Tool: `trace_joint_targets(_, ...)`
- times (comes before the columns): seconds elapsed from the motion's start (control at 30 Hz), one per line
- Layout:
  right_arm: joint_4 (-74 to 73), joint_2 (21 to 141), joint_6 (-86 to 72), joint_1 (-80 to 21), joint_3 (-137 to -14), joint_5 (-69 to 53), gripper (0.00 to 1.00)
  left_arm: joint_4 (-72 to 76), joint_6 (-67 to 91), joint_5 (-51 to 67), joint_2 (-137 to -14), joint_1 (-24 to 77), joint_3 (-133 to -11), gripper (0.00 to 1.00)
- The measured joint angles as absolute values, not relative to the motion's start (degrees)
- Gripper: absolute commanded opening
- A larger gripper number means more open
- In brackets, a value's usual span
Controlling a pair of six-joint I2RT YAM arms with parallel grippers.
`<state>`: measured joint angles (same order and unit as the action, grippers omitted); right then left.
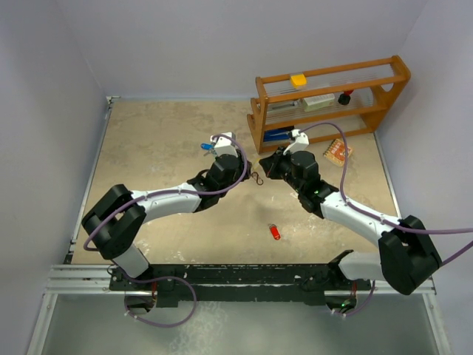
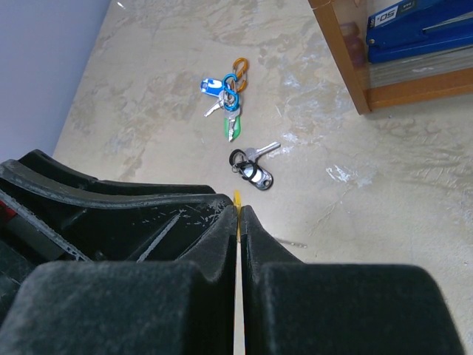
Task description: Put the keys on the keyring
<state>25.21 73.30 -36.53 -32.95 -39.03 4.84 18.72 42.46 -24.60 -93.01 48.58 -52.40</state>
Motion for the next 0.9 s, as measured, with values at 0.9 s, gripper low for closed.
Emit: trace_joint_targets(0.9,25.19,77.06,-35.59,-32.95,-41.28,2.98,0.0,13.54,43.9,-38.0,-74.0,43.42,-41.3,0.7)
